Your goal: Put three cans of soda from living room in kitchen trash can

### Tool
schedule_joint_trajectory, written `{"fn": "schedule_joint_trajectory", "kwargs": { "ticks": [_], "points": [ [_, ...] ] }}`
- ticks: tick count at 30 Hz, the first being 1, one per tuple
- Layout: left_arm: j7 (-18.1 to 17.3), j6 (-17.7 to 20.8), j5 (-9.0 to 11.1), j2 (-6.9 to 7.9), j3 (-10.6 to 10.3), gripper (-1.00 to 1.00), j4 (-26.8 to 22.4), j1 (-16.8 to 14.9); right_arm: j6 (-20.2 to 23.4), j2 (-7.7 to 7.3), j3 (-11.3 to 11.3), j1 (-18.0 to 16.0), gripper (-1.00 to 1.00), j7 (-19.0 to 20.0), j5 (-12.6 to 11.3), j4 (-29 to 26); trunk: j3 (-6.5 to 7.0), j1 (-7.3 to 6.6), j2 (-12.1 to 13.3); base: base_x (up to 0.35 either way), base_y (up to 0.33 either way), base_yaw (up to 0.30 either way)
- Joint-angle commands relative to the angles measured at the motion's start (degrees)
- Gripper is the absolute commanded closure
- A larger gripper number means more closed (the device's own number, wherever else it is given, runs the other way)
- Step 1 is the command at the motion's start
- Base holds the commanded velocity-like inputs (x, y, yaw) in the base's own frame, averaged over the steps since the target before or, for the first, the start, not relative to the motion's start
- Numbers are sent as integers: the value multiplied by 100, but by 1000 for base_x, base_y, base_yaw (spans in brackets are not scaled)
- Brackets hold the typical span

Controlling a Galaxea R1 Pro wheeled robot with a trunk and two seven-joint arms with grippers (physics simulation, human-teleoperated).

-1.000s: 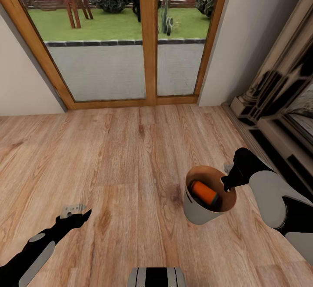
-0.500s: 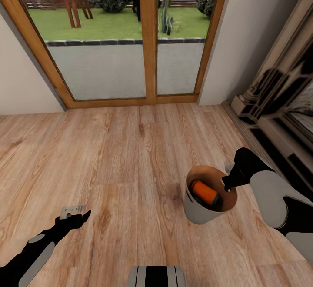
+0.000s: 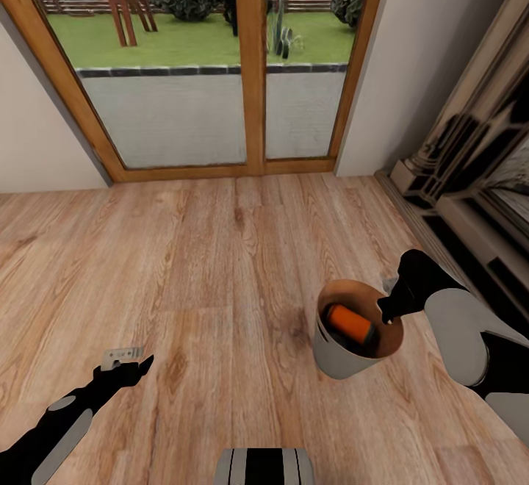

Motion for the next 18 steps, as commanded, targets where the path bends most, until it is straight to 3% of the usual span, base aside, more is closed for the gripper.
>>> {"fn": "schedule_joint_trajectory", "kwargs": {
  "ticks": [1, 7, 18],
  "points": [
    [0, -2, 0, 0, 0, -100, 0, 0, 48, -2, -15, -1, 100, 26, -92, 2, 0, -1, 0, 0, 0, 0],
    [0, -8, 0, 0, -3, -100, 0, 0, 48, -11, -15, 4, 100, 26, -92, 2, -87, 18, -22, 0, 0, 0],
    [0, -9, 0, 0, 0, -100, 0, 0, 48, -14, -15, 4, 100, 26, -84, 2, -87, 18, -22, 0, 0, 0]
  ]
}}
